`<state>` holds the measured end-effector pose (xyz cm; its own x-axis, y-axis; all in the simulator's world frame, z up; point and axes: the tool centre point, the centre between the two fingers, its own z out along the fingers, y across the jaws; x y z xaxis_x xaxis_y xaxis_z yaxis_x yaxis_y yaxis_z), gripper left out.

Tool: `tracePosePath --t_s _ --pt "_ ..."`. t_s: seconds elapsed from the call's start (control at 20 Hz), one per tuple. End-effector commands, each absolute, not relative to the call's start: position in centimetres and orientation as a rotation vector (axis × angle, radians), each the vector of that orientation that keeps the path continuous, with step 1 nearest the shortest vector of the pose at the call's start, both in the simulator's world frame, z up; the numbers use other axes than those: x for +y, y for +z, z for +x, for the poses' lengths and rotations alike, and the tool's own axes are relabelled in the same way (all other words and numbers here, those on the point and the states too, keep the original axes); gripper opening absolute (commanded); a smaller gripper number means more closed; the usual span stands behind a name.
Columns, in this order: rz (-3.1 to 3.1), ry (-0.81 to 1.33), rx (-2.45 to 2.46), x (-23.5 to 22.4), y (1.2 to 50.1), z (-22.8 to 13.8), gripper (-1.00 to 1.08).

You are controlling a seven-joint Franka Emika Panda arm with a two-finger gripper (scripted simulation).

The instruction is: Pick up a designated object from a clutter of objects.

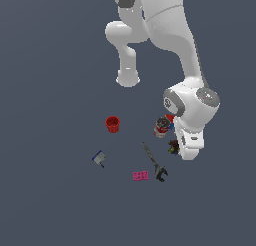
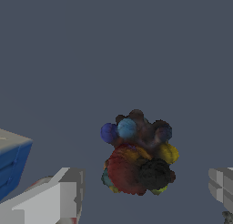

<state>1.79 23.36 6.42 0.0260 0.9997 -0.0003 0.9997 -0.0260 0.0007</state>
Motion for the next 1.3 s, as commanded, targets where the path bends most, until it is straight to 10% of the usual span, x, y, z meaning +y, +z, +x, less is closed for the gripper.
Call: tracePosePath --t_s 0.0,0.4,0.45,1.25 --pt "2.248 -0.001 2.194 23.4 5.1 1.7 1.00" --pt "2.246 0.000 2.197 23.4 3.0 1.8 1.00" --pt "2.246 0.000 2.197 23.4 3.0 1.8 -1.00" --pt "2.241 0.013 2.195 23.4 4.4 1.9 -1.00"
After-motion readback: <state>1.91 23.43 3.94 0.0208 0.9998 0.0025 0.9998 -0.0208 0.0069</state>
